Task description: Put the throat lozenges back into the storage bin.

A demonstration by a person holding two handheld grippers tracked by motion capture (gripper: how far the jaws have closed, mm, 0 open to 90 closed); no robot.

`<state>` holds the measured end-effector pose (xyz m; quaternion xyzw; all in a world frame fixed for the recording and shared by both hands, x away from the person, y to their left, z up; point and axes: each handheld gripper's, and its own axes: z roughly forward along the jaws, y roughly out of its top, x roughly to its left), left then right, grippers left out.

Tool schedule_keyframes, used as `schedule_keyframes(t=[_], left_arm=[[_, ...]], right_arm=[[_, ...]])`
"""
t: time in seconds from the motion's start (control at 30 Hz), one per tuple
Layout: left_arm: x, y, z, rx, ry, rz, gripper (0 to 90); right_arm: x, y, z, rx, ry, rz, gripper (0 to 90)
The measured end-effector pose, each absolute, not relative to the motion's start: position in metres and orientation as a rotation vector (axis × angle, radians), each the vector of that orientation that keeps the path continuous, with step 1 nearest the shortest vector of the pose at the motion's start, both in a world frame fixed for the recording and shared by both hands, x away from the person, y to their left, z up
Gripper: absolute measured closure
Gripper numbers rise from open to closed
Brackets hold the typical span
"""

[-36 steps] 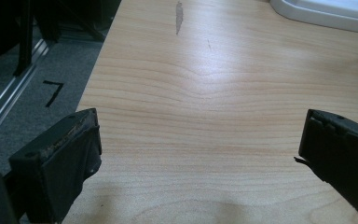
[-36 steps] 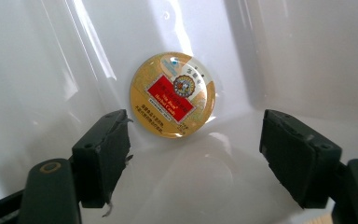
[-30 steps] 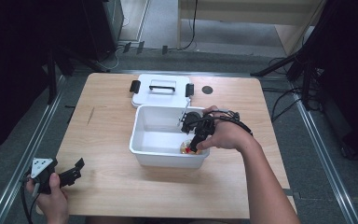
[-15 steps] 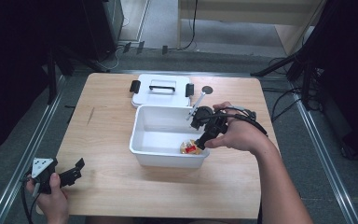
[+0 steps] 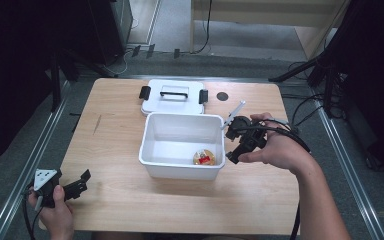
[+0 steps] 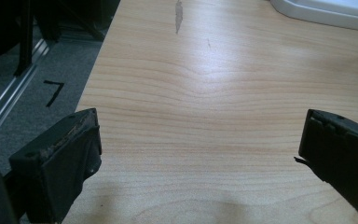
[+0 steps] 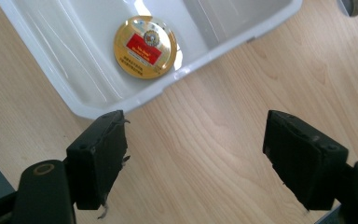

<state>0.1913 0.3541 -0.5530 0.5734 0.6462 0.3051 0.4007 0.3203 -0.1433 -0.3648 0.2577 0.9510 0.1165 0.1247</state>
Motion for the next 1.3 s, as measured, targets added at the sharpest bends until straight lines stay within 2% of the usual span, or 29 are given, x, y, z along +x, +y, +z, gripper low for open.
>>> schedule_keyframes(t=[0.47,0.63,1.3], left_arm=[[0.191,0.354,-0.553,1.457,1.633,0.774,0.0],[0.191,0.354,-0.553,1.457,1.633,0.776,0.0],[0.191,0.353,-0.553,1.457,1.632,0.780,0.0]], right_arm=[[0.312,-0.188,-0.398,1.007,2.699,0.306,13.0],[0.308,-0.203,-0.410,1.086,2.695,0.333,1.4],[0.295,-0.242,-0.452,1.329,2.505,0.435,0.0]])
